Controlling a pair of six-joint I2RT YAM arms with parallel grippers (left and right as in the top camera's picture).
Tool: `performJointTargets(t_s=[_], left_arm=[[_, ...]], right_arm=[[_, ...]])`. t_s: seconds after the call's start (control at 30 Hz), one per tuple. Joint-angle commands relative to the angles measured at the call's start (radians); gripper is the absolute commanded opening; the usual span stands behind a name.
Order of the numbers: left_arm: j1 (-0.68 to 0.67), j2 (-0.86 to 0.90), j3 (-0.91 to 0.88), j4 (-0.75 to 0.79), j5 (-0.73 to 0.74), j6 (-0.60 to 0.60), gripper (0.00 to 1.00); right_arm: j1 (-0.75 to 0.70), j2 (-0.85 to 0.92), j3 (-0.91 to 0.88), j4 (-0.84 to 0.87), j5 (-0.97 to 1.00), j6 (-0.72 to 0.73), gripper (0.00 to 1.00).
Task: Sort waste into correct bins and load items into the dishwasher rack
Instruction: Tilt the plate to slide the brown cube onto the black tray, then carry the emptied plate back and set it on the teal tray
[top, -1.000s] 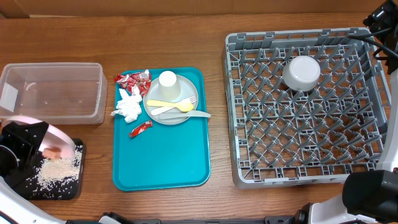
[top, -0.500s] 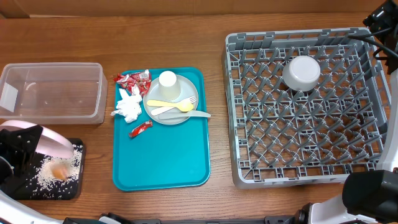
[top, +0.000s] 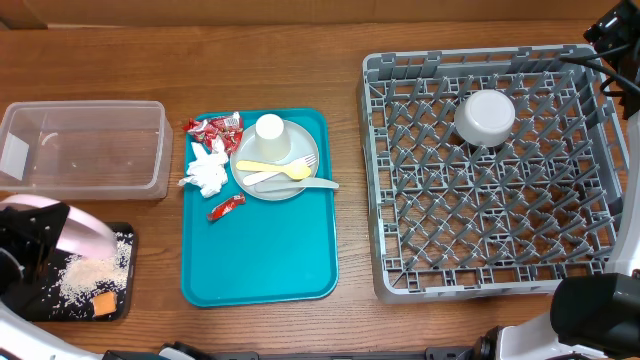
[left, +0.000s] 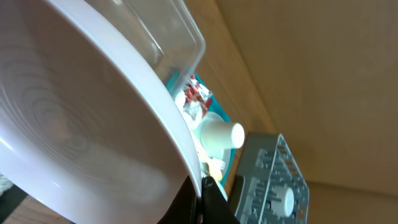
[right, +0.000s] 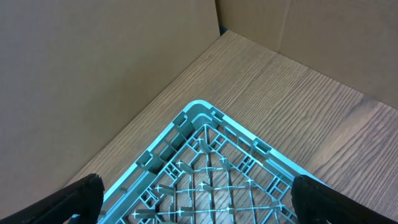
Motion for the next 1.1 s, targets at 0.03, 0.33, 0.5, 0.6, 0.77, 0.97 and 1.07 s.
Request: performJointTargets(t_s=[0.03, 0.33, 0.5, 0.6, 0.77, 0.97, 1.07], left_arm=[[-0.12, -0.076, 0.037, 0.0, 0.001, 0.047, 0.04], [-0.71, -0.229, 0.085, -0.019, -0.398, -0.031, 0.06], [-1.154, -0.198, 0.069, -0.032, -0.583, -0.187, 0.04], [-1.353, -0.151, 0.067, -0.01, -0.699, -0.285, 0.04], [-1.6, -0.016, 0.067, -0.019, -0.905, -0.433, 0.04], [-1.733, 0.215, 0.067, -0.041, -0.969, -0.529, 0.04], [-1.753, 0.289, 0.067, -0.042, -0.948, -0.536, 0.04]], right_arm=[[0.002, -0.001, 0.001, 0.006, 0.014, 0.005, 1.0], [0.003, -0.001, 0.001, 0.006, 0.014, 0.005, 1.0], [0.003, -0.001, 0.001, 0.006, 0.014, 0.005, 1.0], [0.003, -0.001, 0.001, 0.006, 0.013, 0.005, 1.0], [0.003, -0.001, 0.001, 0.006, 0.013, 0.005, 1.0], [0.003, -0.001, 0.001, 0.006, 0.013, 0.005, 1.0], [0.002, -0.001, 0.001, 0.006, 0.014, 0.005, 1.0]])
